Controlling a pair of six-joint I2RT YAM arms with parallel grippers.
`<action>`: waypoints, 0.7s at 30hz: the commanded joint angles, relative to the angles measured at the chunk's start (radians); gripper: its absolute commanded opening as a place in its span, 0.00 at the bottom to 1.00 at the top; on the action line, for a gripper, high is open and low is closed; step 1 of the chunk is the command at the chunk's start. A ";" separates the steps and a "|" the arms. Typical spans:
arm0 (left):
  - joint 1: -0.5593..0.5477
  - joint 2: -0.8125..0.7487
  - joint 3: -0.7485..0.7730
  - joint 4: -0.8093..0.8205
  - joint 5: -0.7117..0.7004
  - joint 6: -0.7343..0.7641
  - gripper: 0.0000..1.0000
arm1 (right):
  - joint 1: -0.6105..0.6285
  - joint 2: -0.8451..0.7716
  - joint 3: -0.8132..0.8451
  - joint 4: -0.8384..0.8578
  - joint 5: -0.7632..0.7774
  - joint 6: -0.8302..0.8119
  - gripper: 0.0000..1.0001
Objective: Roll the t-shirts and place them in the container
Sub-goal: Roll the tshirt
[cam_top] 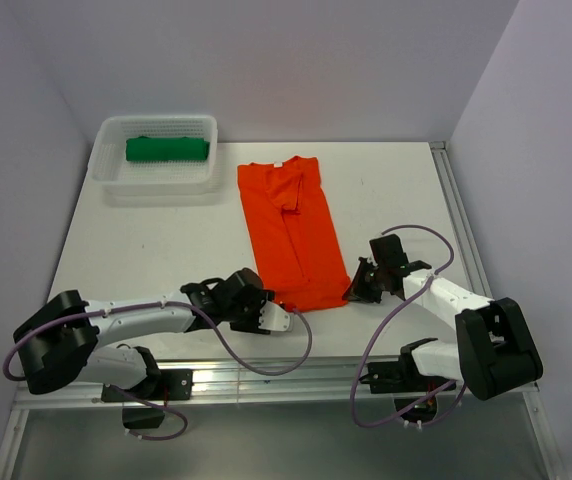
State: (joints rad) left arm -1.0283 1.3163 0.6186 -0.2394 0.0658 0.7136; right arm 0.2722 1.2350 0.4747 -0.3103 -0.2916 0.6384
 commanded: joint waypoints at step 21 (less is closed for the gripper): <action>-0.107 -0.009 -0.054 0.206 0.011 0.063 0.49 | 0.005 0.014 0.024 -0.015 -0.007 -0.002 0.00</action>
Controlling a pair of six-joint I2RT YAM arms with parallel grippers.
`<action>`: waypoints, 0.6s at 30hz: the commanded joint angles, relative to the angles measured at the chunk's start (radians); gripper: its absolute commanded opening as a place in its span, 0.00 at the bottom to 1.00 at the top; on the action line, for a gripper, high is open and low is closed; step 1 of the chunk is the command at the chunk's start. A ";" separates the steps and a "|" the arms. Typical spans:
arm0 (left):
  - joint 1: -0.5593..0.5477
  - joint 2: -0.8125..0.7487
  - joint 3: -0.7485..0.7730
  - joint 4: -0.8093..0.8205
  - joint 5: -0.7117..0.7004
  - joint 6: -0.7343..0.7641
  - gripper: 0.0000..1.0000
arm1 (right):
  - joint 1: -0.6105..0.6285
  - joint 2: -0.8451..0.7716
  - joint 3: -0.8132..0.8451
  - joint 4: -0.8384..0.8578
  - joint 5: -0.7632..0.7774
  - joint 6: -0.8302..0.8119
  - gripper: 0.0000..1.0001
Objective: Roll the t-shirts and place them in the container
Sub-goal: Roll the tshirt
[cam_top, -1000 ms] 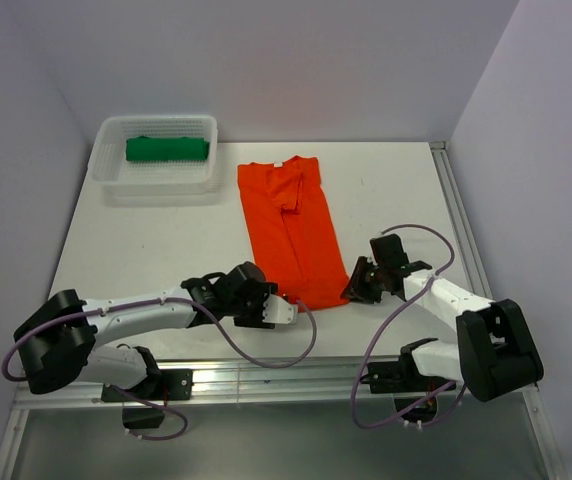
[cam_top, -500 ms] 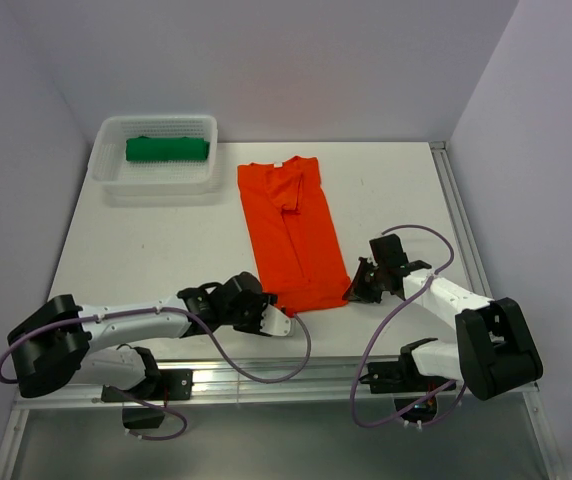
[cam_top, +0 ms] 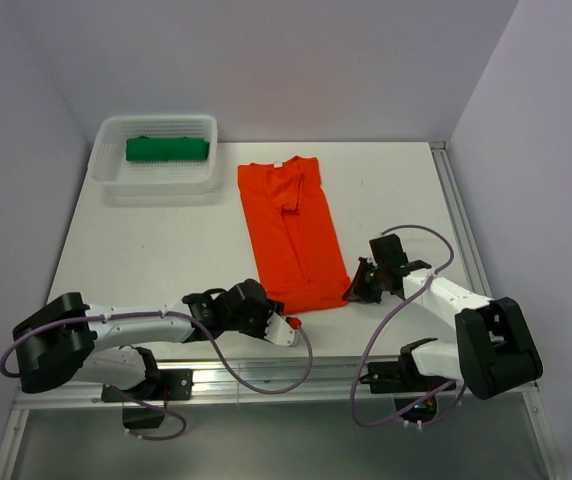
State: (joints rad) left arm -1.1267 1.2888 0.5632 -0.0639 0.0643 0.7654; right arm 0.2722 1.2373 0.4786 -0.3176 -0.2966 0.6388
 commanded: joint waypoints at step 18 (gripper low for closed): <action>-0.010 0.182 0.015 0.128 -0.058 0.008 0.41 | 0.005 -0.018 0.037 -0.037 -0.022 -0.001 0.00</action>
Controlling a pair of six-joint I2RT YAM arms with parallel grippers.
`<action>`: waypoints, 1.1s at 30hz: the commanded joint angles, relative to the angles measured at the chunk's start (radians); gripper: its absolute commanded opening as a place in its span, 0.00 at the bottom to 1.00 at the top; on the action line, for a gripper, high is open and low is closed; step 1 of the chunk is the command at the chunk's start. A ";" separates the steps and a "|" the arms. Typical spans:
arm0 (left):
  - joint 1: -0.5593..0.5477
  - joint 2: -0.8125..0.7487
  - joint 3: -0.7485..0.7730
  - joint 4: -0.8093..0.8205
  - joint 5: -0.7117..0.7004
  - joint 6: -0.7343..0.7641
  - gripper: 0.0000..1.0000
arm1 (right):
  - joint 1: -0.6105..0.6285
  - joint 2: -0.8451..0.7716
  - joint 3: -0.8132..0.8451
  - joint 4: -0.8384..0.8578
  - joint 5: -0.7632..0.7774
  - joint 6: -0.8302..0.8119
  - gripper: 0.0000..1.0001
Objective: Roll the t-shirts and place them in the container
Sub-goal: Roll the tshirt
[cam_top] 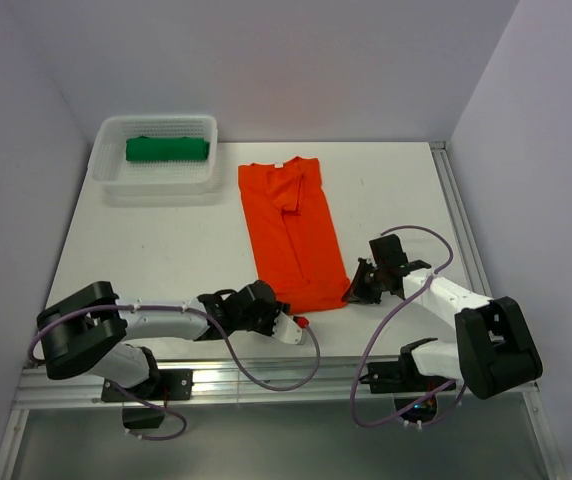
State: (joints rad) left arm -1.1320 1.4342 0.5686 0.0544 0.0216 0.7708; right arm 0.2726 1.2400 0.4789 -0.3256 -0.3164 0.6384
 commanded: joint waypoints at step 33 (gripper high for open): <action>-0.008 -0.072 0.181 -0.407 0.218 -0.105 0.01 | 0.020 -0.086 0.147 -0.357 -0.085 0.024 0.00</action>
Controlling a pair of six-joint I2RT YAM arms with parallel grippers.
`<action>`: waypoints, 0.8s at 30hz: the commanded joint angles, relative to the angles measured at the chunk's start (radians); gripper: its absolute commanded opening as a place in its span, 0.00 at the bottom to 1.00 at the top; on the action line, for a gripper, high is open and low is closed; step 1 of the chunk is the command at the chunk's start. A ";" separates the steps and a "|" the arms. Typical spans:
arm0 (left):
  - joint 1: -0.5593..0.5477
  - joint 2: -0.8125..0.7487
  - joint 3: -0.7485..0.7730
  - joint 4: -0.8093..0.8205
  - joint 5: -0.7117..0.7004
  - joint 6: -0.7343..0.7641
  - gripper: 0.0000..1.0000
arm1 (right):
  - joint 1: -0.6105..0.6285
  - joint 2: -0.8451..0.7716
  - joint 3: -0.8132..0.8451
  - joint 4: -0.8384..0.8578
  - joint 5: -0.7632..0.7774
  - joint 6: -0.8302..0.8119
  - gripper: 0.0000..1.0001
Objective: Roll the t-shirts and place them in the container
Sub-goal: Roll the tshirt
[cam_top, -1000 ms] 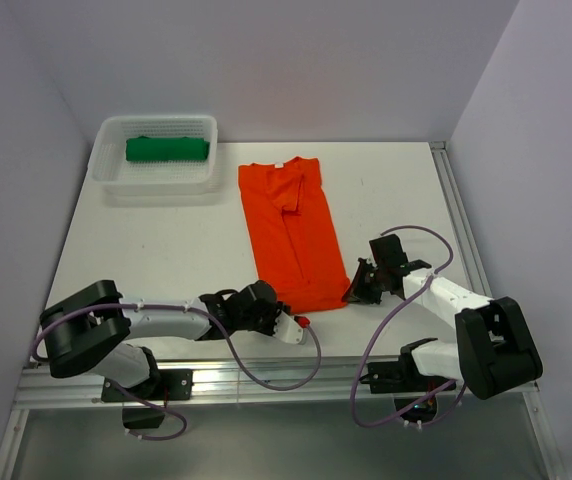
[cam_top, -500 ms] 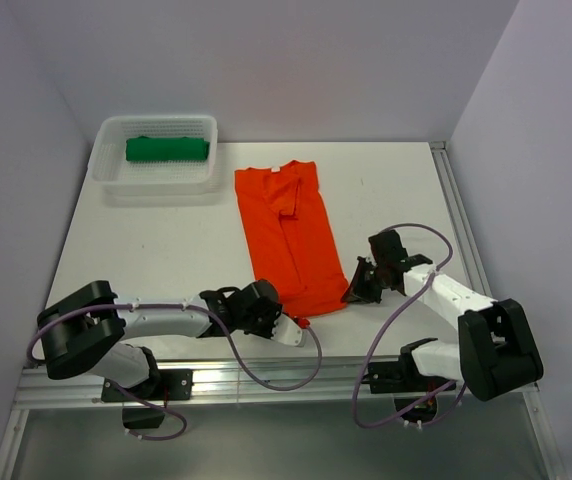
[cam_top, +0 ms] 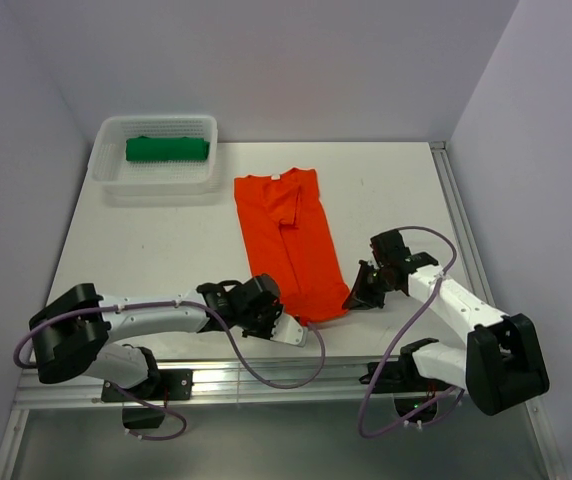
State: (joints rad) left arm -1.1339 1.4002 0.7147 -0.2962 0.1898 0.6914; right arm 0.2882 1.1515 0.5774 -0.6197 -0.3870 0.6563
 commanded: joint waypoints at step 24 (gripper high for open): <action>0.163 -0.061 0.137 -0.169 0.250 -0.075 0.02 | 0.005 0.238 0.222 -0.192 -0.233 -0.030 0.00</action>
State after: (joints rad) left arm -0.9993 1.3579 0.8188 -0.4427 0.3698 0.6243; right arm 0.2886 1.3609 0.7376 -0.7975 -0.5720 0.6373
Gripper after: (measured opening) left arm 0.061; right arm 0.053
